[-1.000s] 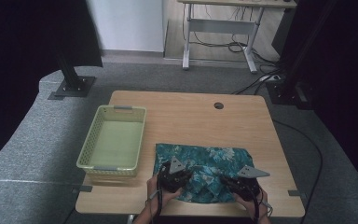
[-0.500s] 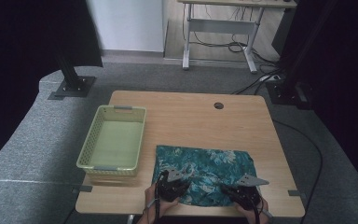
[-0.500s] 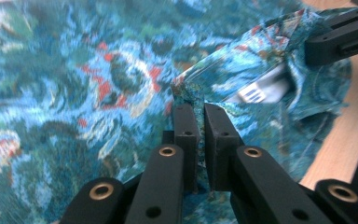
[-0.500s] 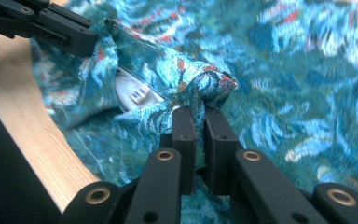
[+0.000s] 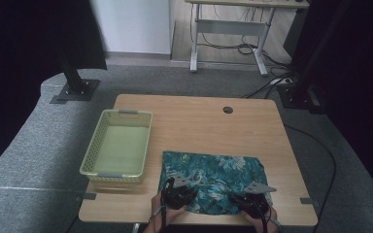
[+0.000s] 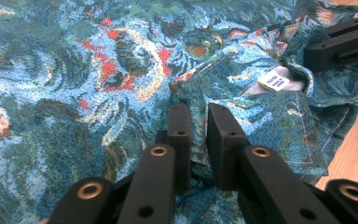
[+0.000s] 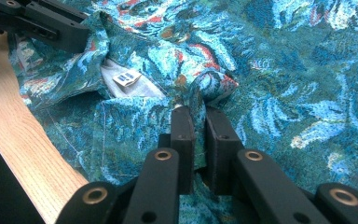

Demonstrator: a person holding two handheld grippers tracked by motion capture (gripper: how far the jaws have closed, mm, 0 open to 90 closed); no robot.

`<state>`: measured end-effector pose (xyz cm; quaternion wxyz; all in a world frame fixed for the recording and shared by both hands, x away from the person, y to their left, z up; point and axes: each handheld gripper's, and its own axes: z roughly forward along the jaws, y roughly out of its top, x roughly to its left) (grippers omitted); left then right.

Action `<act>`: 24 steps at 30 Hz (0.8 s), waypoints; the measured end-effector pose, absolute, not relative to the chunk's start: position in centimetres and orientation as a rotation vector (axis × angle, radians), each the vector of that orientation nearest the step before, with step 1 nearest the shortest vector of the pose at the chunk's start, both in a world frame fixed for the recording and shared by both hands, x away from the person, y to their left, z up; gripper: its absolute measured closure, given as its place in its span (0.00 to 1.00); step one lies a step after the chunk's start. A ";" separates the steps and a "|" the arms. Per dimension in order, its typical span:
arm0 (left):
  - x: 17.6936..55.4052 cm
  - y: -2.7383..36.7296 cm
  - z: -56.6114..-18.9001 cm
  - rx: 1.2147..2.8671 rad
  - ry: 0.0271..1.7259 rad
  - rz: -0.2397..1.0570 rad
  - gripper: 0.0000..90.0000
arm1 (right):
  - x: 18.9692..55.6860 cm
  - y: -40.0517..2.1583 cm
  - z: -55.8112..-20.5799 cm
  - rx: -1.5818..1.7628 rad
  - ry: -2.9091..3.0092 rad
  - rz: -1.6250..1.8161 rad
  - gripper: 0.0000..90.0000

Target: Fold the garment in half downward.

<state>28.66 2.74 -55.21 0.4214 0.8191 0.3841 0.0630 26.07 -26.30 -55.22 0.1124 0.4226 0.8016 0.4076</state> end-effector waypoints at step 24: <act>29.2 5.4 -53.2 1.958 0.966 0.268 0.63 | 25.1 -26.2 -53.4 1.254 2.139 1.218 0.57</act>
